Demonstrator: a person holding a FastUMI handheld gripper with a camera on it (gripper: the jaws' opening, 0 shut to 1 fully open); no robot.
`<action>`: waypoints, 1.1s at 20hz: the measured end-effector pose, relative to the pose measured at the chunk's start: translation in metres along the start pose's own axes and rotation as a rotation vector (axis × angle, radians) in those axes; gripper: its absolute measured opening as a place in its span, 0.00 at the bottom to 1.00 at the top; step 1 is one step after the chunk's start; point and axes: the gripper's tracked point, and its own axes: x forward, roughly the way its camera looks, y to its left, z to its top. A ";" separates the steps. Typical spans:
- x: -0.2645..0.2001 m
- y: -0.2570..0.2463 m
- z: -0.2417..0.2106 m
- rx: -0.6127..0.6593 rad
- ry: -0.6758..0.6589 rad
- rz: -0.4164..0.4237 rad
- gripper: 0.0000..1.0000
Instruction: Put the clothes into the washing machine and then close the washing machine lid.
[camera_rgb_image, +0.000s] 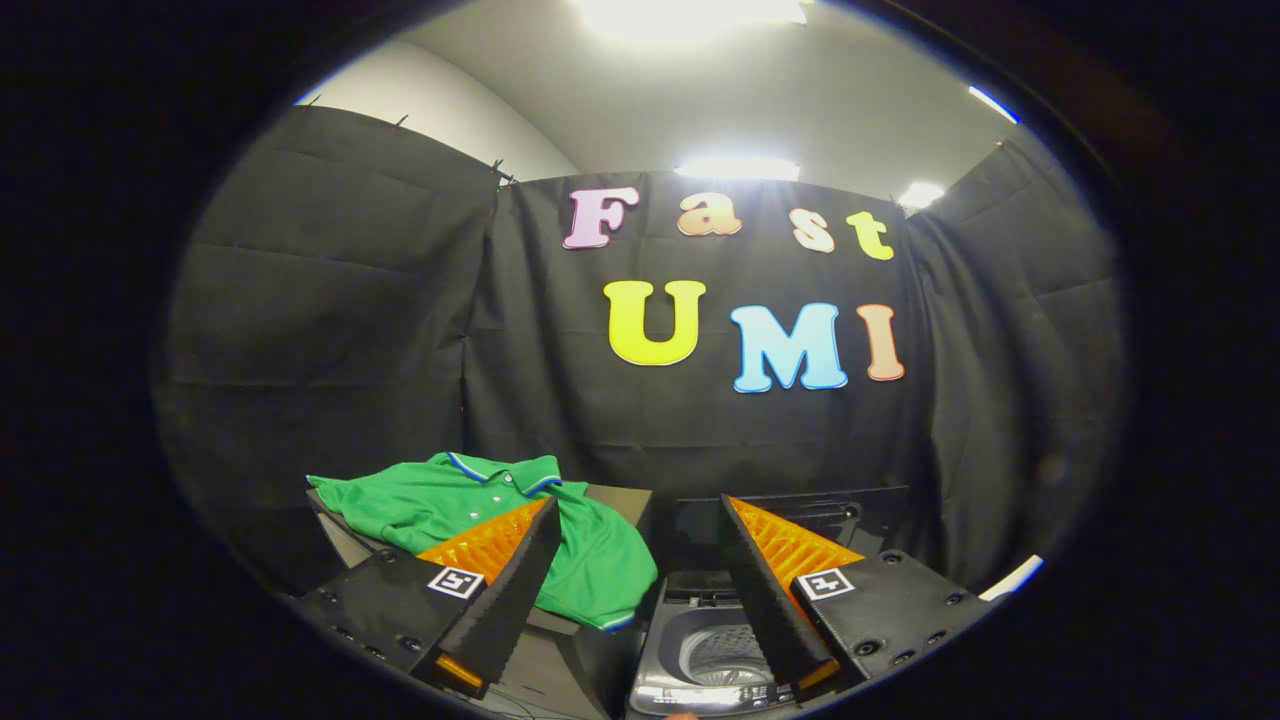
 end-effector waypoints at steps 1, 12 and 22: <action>0.004 0.007 0.007 0.000 -0.006 0.010 0.98; 0.069 0.084 0.034 0.005 0.063 0.116 0.98; 0.118 0.158 -0.025 0.019 0.395 0.211 0.98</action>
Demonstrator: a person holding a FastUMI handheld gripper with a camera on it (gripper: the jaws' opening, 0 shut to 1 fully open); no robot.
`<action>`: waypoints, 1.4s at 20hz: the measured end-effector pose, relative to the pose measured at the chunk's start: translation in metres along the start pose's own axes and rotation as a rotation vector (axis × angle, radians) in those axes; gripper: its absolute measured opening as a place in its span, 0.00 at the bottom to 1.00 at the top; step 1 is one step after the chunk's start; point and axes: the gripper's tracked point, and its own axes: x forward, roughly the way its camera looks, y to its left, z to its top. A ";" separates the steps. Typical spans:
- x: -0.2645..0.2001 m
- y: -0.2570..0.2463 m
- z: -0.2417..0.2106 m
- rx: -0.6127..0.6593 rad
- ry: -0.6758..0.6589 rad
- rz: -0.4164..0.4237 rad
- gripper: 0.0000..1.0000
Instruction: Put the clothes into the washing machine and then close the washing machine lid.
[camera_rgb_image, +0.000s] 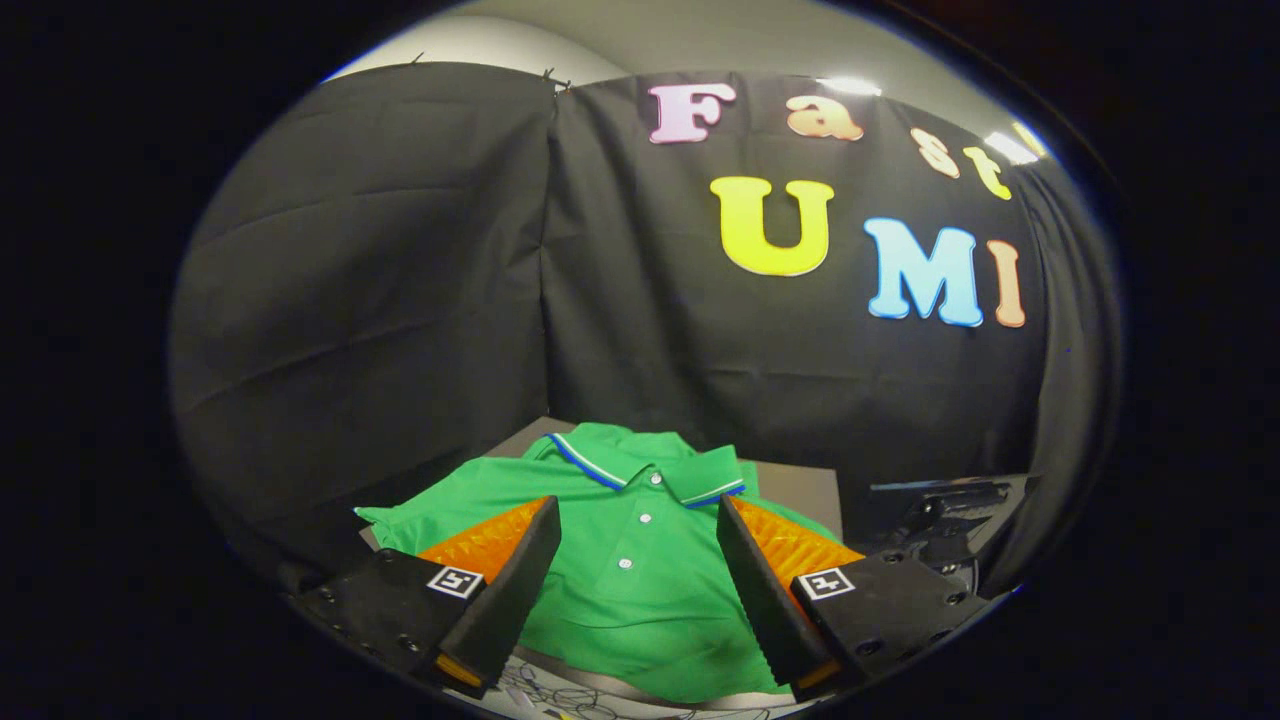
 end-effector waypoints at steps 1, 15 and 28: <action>0.006 0.002 -0.001 0.006 0.015 0.000 0.98; 0.058 0.016 -0.057 -0.011 0.346 0.027 0.98; 0.061 0.012 -0.055 0.023 0.305 0.003 0.22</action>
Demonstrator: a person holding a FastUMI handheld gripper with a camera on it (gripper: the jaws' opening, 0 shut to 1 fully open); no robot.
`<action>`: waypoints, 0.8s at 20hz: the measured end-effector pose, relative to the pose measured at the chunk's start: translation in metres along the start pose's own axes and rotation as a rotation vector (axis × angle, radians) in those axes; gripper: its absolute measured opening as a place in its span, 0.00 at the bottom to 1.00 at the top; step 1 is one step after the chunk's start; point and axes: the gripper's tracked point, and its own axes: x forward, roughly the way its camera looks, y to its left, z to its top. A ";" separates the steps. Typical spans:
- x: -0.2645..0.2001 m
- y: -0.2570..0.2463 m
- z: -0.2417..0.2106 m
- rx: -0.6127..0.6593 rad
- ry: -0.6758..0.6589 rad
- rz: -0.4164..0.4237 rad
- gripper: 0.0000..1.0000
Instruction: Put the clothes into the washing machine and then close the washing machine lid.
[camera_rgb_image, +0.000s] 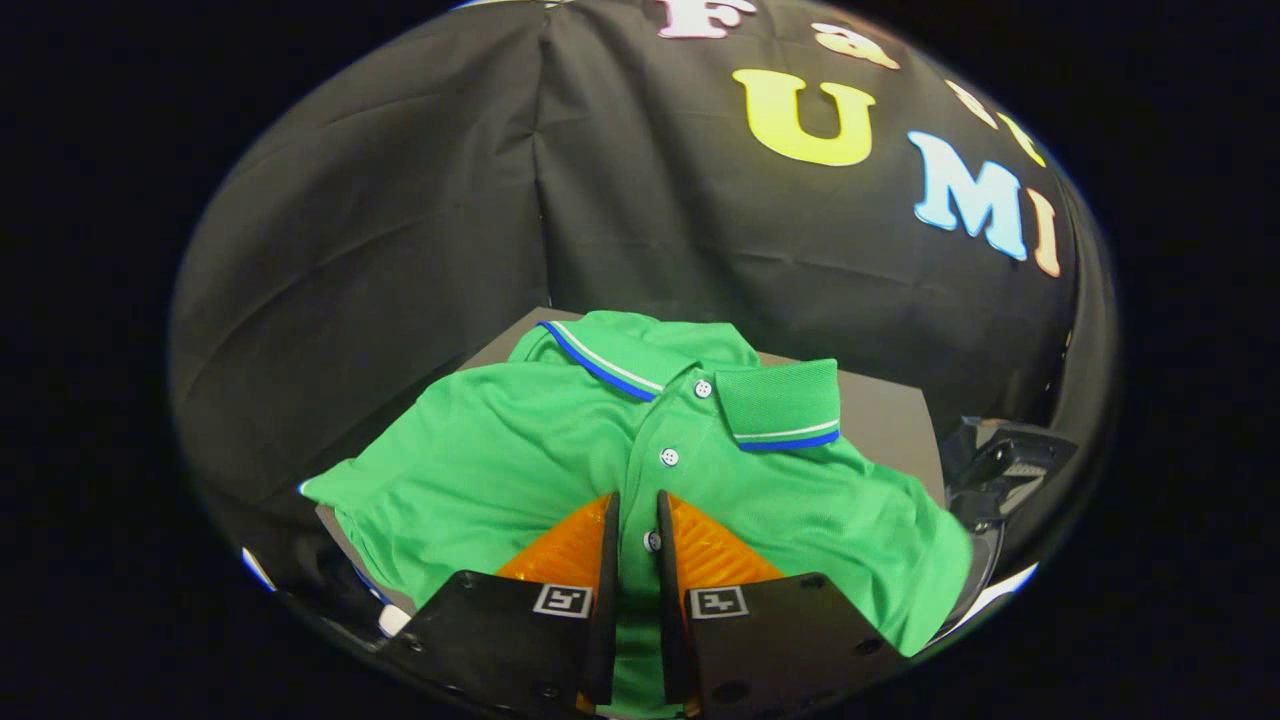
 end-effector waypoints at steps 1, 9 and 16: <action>-0.002 -0.001 0.000 0.005 -0.021 0.005 0.21; -0.010 -0.004 0.008 0.215 -0.090 0.110 0.02; -0.043 -0.011 0.036 0.236 -0.191 0.112 0.01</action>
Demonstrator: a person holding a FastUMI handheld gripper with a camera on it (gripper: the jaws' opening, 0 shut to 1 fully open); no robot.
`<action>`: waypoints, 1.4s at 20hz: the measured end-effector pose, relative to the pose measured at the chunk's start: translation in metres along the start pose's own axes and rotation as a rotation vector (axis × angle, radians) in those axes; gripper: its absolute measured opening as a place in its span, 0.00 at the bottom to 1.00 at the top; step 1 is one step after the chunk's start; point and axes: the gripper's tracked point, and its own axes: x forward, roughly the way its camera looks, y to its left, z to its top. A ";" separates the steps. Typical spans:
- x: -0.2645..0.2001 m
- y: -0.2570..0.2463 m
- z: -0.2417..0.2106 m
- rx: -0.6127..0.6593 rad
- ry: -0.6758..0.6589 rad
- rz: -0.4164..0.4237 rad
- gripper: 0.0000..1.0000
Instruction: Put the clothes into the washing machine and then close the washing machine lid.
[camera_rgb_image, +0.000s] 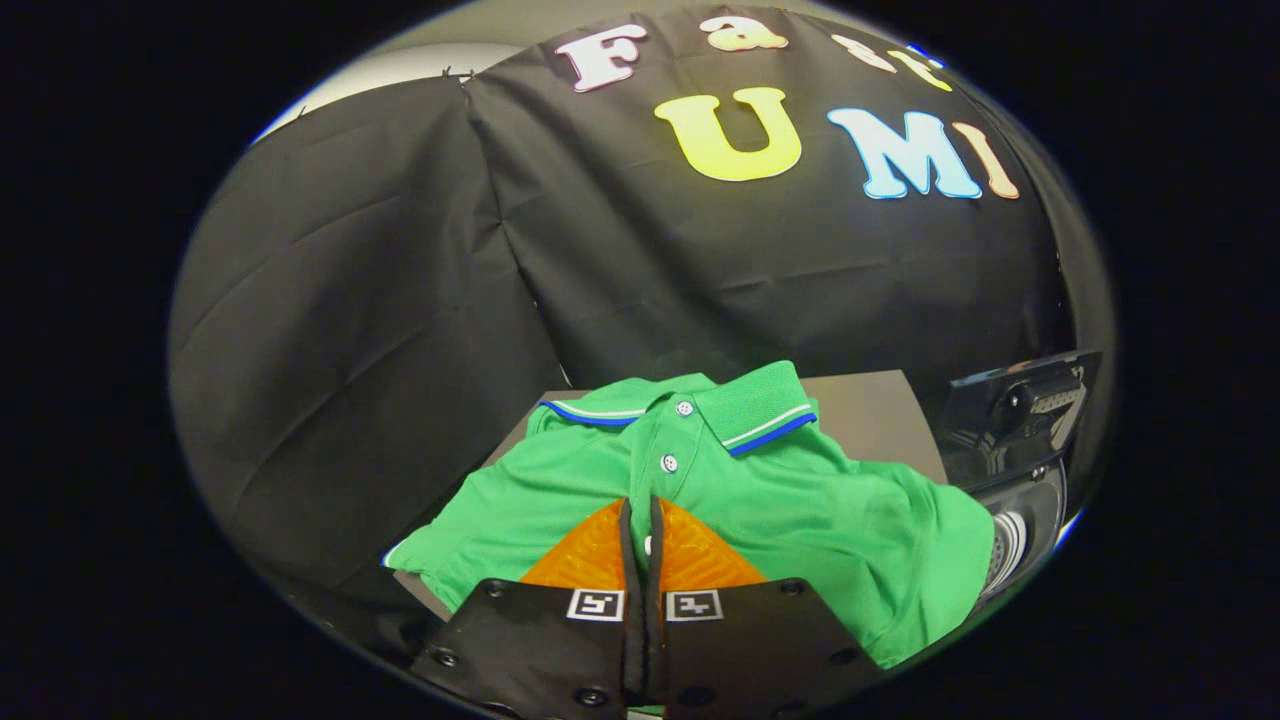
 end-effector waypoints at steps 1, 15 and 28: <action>-0.004 0.000 0.006 0.001 -0.020 0.001 0.01; -0.078 -0.080 0.080 0.002 -0.174 -0.023 0.01; -0.116 -0.184 0.108 0.057 -0.222 -0.086 0.01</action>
